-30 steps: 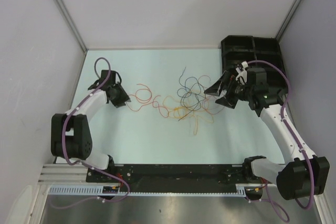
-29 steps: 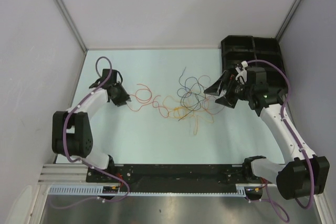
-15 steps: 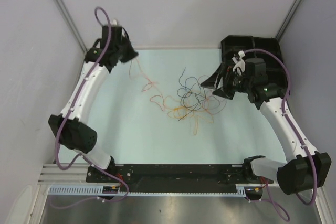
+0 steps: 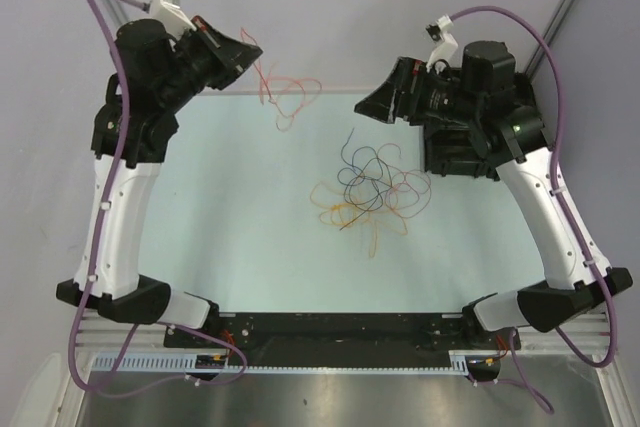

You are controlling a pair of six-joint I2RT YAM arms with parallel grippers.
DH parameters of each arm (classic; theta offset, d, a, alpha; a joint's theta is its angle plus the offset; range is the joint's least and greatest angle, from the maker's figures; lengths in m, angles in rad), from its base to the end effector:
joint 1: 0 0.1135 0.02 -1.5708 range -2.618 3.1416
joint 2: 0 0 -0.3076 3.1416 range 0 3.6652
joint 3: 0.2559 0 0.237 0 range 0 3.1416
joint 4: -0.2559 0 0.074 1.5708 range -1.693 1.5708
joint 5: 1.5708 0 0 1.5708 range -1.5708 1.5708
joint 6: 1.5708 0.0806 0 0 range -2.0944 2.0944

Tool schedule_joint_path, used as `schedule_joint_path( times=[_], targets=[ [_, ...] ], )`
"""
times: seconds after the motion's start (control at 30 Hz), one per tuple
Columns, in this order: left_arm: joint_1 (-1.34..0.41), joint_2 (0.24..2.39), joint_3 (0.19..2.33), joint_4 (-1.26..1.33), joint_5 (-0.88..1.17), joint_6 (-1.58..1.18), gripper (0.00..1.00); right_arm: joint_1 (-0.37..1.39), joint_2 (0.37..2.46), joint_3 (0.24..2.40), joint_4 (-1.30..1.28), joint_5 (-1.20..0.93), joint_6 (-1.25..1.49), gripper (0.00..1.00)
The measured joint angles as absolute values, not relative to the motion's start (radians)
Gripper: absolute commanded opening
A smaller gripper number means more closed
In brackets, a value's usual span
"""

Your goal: Untangle the cables

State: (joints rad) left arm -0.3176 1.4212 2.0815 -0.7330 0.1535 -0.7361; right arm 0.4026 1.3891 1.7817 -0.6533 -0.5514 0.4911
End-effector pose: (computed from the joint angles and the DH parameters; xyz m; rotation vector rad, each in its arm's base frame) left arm 0.2543 -0.0966 0.5945 -0.2373 1.7101 -0.9196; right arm 0.2513 0.1529 0.5224 -0.3283 1.9157 1.1150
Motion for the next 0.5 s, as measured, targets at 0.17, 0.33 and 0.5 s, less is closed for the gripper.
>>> schedule_joint_path(
  times=[0.17,0.33,0.5],
  targets=[
    [-0.318,1.448,2.032,-0.772,0.172,-0.806,0.00,0.508,1.455,1.898,-0.726,-0.475,0.407,0.98],
    [-0.319,1.448,2.025,-0.808,0.169,-0.885,0.00,0.604,1.492,1.930,-0.760,-0.394,0.357,0.96],
    [-0.321,1.439,2.024,-0.857,0.159,-0.980,0.00,0.684,1.543,2.005,-0.791,-0.316,0.334,0.94]
  ],
)
